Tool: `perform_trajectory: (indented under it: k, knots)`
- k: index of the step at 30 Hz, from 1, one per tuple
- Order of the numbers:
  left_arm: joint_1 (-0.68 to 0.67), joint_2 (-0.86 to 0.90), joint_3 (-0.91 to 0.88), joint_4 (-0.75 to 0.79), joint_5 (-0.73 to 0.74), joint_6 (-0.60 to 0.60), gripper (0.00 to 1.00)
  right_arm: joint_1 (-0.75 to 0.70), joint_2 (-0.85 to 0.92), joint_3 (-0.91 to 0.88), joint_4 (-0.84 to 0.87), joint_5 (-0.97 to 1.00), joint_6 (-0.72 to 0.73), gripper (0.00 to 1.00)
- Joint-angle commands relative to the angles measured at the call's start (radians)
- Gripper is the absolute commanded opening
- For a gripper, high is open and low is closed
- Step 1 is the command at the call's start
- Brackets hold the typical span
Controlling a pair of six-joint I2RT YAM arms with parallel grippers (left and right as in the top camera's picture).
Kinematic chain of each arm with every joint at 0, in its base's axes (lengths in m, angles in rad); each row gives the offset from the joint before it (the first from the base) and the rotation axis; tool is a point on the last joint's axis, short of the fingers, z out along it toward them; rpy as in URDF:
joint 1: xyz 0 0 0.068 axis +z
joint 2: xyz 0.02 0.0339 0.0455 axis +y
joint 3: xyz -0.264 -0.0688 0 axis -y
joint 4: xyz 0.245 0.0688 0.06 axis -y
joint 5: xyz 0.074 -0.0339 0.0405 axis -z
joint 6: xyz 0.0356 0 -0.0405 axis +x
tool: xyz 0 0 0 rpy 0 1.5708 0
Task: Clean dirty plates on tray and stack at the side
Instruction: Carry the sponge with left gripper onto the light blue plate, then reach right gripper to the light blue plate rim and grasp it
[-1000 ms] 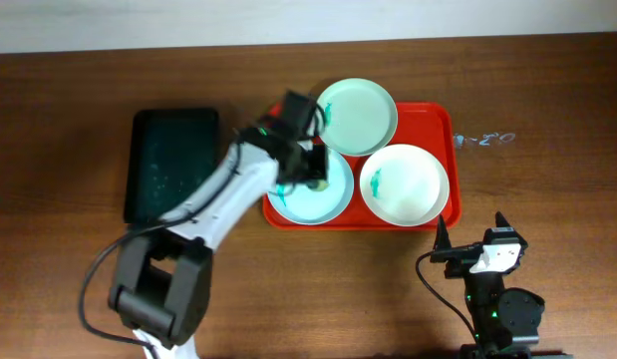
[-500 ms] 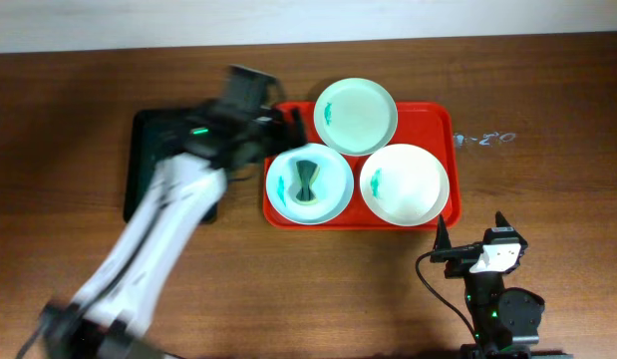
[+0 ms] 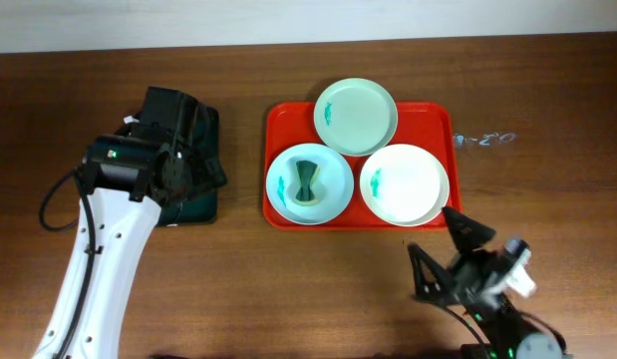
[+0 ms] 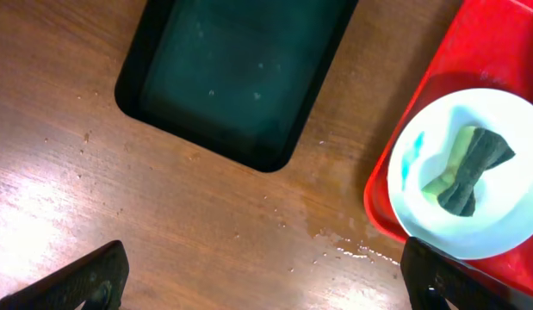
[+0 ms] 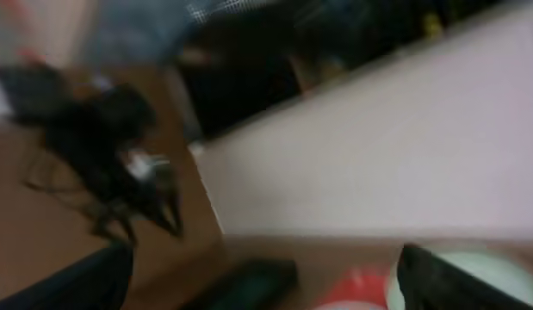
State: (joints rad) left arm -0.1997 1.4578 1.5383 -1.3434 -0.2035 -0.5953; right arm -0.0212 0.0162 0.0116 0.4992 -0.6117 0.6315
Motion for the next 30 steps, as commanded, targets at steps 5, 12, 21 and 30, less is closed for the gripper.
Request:
perform_trajectory:
  k: [5,12,21,30]
  knots:
    - [0.002,0.007,-0.002,-0.002,-0.019,-0.003,0.99,-0.006,0.202,0.575,-0.364,0.261,-0.313,0.98]
    - [0.002,0.007,-0.002,-0.002,-0.019,-0.003,0.99,-0.005,1.324,1.666,-1.569,-0.143,-0.499,0.98]
    - [0.002,0.007,-0.002,-0.001,-0.019,-0.003,0.99,0.266,2.026,1.664,-1.431,0.277,-0.414,0.46]
    - [0.002,0.007,-0.002,-0.002,-0.019,-0.003,0.99,0.304,2.136,1.644,-1.4,0.272,-0.523,0.45]
